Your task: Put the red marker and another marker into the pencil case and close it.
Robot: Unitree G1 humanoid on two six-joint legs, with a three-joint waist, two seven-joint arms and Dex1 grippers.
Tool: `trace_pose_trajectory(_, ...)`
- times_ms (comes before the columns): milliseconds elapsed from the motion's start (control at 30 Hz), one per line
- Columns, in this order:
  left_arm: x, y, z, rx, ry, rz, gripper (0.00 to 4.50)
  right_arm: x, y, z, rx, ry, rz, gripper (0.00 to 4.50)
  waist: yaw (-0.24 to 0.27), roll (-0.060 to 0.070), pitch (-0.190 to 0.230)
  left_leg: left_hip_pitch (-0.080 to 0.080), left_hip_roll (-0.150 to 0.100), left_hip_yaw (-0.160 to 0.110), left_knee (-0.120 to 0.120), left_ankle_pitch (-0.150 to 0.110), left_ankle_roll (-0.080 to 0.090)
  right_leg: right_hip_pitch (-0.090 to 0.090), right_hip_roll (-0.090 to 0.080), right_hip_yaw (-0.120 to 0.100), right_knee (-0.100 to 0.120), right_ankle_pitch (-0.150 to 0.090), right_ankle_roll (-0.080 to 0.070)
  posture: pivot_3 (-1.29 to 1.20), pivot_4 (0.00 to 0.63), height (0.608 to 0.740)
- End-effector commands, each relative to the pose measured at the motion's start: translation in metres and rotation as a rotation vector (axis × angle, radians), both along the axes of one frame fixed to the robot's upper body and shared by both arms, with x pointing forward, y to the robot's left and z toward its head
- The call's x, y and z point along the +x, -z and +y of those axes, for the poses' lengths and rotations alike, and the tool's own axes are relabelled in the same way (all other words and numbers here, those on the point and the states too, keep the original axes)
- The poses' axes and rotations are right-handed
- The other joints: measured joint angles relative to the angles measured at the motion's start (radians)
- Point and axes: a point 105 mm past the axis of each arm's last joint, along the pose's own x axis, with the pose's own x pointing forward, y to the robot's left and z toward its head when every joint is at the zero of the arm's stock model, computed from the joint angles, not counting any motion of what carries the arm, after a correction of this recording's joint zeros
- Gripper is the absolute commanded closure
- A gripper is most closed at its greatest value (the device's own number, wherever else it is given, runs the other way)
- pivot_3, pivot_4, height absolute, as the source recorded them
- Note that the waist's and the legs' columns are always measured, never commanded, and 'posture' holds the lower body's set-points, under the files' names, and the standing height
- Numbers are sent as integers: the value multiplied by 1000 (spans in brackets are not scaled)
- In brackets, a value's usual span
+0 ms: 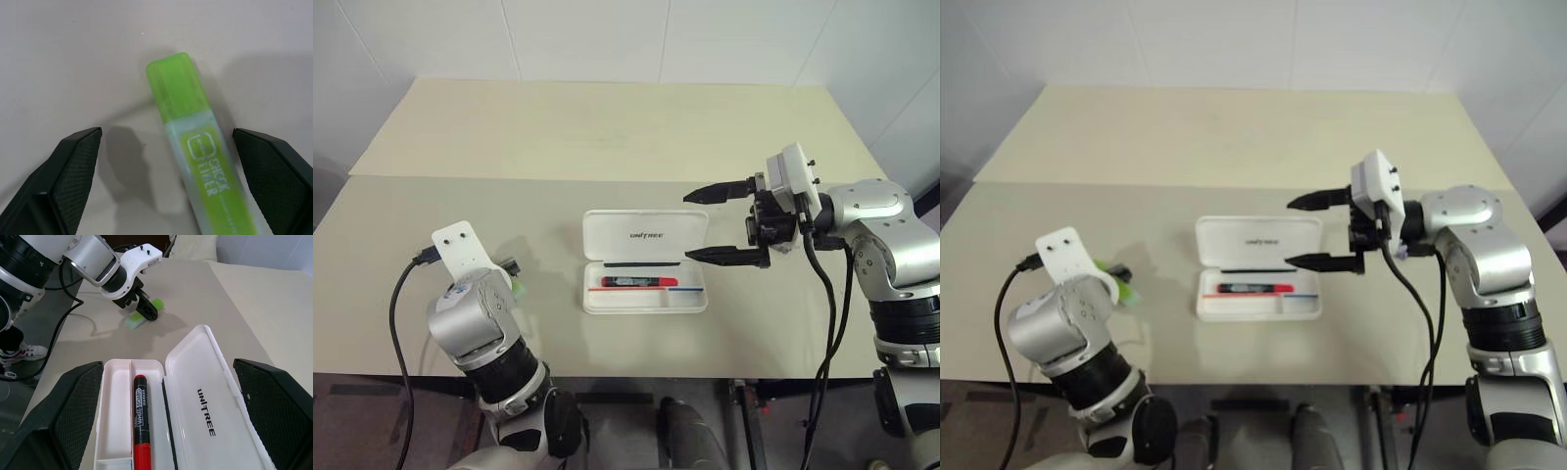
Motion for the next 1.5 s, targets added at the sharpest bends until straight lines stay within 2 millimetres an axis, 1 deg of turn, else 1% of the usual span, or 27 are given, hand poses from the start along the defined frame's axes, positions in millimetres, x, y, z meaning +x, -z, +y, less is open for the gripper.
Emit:
trace_pose_trajectory(33, 5, -2, -28, -98, 43, -32, 1254, -4, -13, 2, 22, -13, -58, 0, -3, 0, 0, 0, 0, 0, 0, 0, 0, 0, 0, 0, 0, 0, 0, 0, 150, 740)
trace_pose_trajectory(133, 5, -1, -26, -91, 35, -25, 2181, -5, -14, 4, 26, -18, -62, 0, -8, 0, 0, 0, 0, 0, -1, 0, 0, 0, 0, 0, 0, 0, 0, 0, 150, 740)
trace_pose_trajectory(233, 4, -1, -25, -93, 29, -23, 3219, -5, -15, 5, 28, -21, -65, 0, -11, 0, 0, 0, 0, 0, -1, 0, 0, 0, 0, 0, 0, 0, 0, 0, 150, 740)
trace_pose_trajectory(267, 5, -1, -25, -93, 33, -24, 3475, -4, -15, 6, 28, -21, -65, 0, -11, 0, 0, 0, 0, 0, -1, 0, 0, 0, 0, 0, 0, 0, 0, 0, 150, 740)
trace_pose_trajectory(367, 5, -3, -24, -91, 30, -32, 3493, -4, -15, 5, 27, -20, -66, 0, -13, 0, 0, 0, 0, 0, -1, 0, 0, 0, 0, 0, 0, 0, 0, 0, 150, 740)
trace_pose_trajectory(400, 7, -8, -21, -71, 31, -56, 3493, -4, -14, 4, 26, -18, -64, 0, -13, 0, 0, 0, 0, 0, -1, 0, 0, 0, 0, 0, 0, 0, 0, 0, 150, 740)
trace_pose_trajectory(500, 18, -33, -11, -1, 52, -215, 3493, -2, -9, 2, 20, -3, -52, 0, -14, 0, 0, 0, 0, 0, -1, 0, 0, 0, 0, 0, 1, 0, 0, 0, 150, 740)
trace_pose_trajectory(567, 25, -52, -6, 3, 57, -349, 3493, -1, -6, -1, 18, 7, -46, 0, -11, 0, 0, 0, 0, 0, -1, 0, 0, 0, 0, 0, 1, 0, 0, 0, 150, 740)
trace_pose_trajectory(633, 30, -72, -7, 19, 98, -470, 3493, -1, -4, -3, 17, 16, -40, 0, -6, 0, 0, 0, 0, 0, 0, 0, 0, 0, 0, 0, 0, 0, 0, 0, 150, 740)
trace_pose_trajectory(733, 36, -93, -9, 47, 153, -601, 3493, 0, -2, -5, 18, 29, -36, 0, 0, 0, 0, 0, 0, 0, -1, 0, 0, 0, 0, 0, 0, 0, 0, 0, 150, 740)
trace_pose_trajectory(800, 39, -111, -16, 58, 224, -720, 3493, 1, -1, -8, 20, 42, -38, 0, 3, 0, 0, 0, 0, 0, -1, 0, 0, 0, 0, 0, 0, 0, 0, 0, 150, 740)
trace_pose_trajectory(867, 41, -129, -30, 40, 352, -841, 3493, 2, -2, -11, 24, 66, -47, 0, 4, 0, 0, 0, 0, 0, -1, 0, 0, 0, 0, 0, 0, 0, 0, 0, 150, 740)
trace_pose_trajectory(933, 41, -143, -45, 80, 502, -922, 3493, 2, -2, -17, 19, 89, -54, 0, 4, 0, 0, -1, 0, 0, -1, 0, 0, 0, 0, 0, 0, 0, 0, 0, 150, 740)
trace_pose_trajectory(967, 39, -152, -55, 99, 607, -977, 3493, 2, -2, -21, 16, 103, -58, 0, 4, 0, 0, -1, 0, 0, 0, 0, 0, 0, 0, 0, 0, 0, 0, 0, 150, 740)
trace_pose_trajectory(1000, 35, -160, -64, 159, 720, -1023, 3493, 1, -3, -25, 13, 119, -62, 0, 4, 0, 0, -1, 0, 0, 0, 0, 0, 0, 0, 0, 0, 0, 0, 0, 150, 740)
trace_pose_trajectory(1033, 31, -164, -70, 198, 809, -1056, 3493, 1, -3, -28, 10, 131, -62, 0, 4, 0, 0, -1, 0, 0, 0, 0, 0, 0, 0, 0, 0, 0, 0, 0, 150, 740)
trace_pose_trajectory(1100, 21, -166, -83, 217, 1014, -1103, 3493, -2, -2, -41, -1, 172, -63, 0, 3, 0, 0, -1, 0, 1, -1, 0, 0, 0, 0, 0, 0, 0, 0, 0, 150, 740)
trace_pose_trajectory(1167, 8, -165, -95, 243, 1230, -1135, 3493, -6, 0, -50, -16, 205, -62, 0, 3, 0, 0, -1, 0, 1, -1, -1, 0, 0, 0, 0, 0, 0, 0, 0, 150, 740)
trace_pose_trajectory(1200, 3, -164, -97, 271, 1310, -1140, 3493, -8, 1, -54, -20, 221, -58, 0, 3, 0, 0, -1, 0, 1, -1, -1, 0, -1, 0, 0, 0, 0, 0, 0, 150, 740)
trace_pose_trajectory(1333, -9, -155, -108, 198, 1578, -1113, 3493, -17, 2, -67, -17, 278, -57, 0, 1, 0, 0, -1, 0, 1, 0, -1, 1, -1, 0, 0, 0, -1, -1, 0, 150, 740)
trace_pose_trajectory(1400, -18, -147, -116, 216, 1734, -1078, 3493, -22, 2, -70, -11, 299, -54, 0, 1, 0, 0, 0, 0, 1, 0, -1, 1, 0, 0, 0, 1, -1, -1, 0, 150, 740)
trace_pose_trajectory(1433, -27, -137, -123, 241, 1860, -1040, 3493, -27, 3, -71, -5, 312, -54, 0, 1, 0, 0, 0, 0, 1, 0, 0, 2, 0, 0, 0, 1, -1, -1, 0, 150, 740)
trace_pose_trajectory(1500, -37, -124, -130, 266, 2005, -985, 3493, -32, 3, -72, 1, 329, -54, 0, 2, 1, 0, 0, 0, 1, 0, 0, 2, 0, 0, 0, 1, -3, -5, 0, 150, 740)
